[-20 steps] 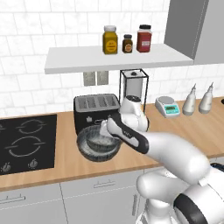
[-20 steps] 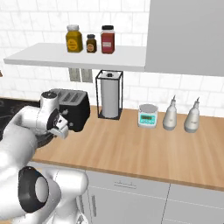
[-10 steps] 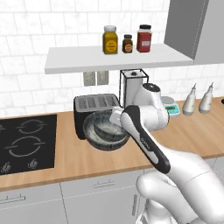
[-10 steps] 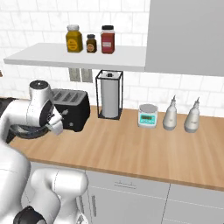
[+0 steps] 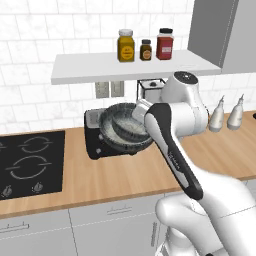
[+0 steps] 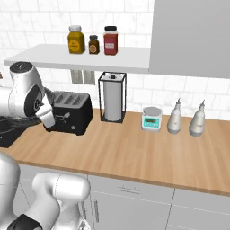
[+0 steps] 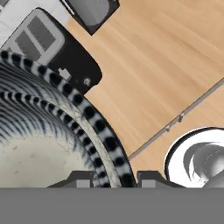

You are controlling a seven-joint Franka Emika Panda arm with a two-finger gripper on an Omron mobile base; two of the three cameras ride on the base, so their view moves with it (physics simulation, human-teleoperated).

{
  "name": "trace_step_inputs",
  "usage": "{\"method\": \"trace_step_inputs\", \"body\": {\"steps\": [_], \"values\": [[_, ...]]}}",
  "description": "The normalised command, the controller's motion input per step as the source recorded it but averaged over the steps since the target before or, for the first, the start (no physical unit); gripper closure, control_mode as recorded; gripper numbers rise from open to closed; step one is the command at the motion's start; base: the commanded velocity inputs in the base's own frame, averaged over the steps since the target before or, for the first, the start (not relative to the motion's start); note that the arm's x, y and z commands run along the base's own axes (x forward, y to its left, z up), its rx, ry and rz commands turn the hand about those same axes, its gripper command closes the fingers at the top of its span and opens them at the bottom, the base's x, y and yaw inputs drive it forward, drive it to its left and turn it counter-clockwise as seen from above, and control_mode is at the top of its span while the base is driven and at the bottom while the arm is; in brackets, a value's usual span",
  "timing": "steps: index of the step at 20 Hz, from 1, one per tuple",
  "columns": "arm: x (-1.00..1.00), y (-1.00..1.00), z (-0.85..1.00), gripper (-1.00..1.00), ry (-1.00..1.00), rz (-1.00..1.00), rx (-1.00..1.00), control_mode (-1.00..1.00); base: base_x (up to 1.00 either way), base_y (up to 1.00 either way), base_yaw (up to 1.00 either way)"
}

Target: Pick up the bowls on the counter and stack them on top of one another in the open cabinet. Place the smaller bowl on top of the larger bowl.

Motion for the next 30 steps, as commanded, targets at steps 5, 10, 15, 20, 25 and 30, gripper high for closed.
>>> {"method": "trace_step_inputs", "body": {"steps": [5, 10, 15, 20, 25, 30], "values": [[-0.12, -0.06, 0.83, 1.0, -0.21, -0.15, 0.04, -1.0, 0.0, 0.0, 0.0], [-0.11, -0.08, 0.84, 1.0, -0.24, -0.08, 0.12, -1.0, 0.0, 0.0, 0.0], [-0.03, -0.07, 0.63, 1.0, -0.23, 0.0, 0.17, -1.0, 0.0, 0.0, 0.0], [0.09, 0.0, 0.54, 1.0, -0.17, 0.0, 0.16, -1.0, 0.0, 0.0, 0.0], [0.56, 0.0, 0.28, 1.0, 0.02, -0.01, 0.05, -1.0, 0.0, 0.0, 0.0], [0.7, 0.01, 0.22, 1.0, 0.04, 0.0, 0.0, -1.0, 0.0, 0.0, 0.0]]}}
